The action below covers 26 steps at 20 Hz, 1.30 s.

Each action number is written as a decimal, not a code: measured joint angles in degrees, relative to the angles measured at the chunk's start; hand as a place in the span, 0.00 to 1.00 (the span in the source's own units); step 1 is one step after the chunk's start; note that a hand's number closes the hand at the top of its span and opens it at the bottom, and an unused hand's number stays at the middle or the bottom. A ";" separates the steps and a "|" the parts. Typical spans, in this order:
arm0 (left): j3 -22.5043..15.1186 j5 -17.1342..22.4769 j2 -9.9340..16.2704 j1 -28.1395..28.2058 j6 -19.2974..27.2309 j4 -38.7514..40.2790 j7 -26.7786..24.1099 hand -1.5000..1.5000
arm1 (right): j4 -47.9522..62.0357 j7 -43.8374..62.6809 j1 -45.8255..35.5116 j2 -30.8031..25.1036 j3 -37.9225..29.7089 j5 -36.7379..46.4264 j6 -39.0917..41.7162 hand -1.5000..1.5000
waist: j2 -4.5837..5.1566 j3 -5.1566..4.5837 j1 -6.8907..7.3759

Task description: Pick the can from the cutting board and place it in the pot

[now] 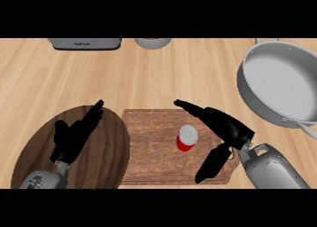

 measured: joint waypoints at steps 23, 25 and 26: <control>3.83 -5.82 -4.56 1.00 -2.11 -1.53 2.11 0.50 | 21.38 -21.10 1.87 9.93 -12.94 -1.73 8.17 0.00 | -0.04 0.08 0.02; 4.69 -5.62 -4.49 0.88 -2.94 -1.58 2.66 0.50 | 24.35 -22.71 1.86 11.07 -12.92 -0.74 8.21 0.00 | 0.00 0.01 0.00; 4.96 -5.55 -4.18 1.30 -3.45 -2.33 3.00 0.50 | 26.18 -23.62 1.48 11.47 -13.38 -0.75 8.55 0.00 | 0.03 -0.01 0.05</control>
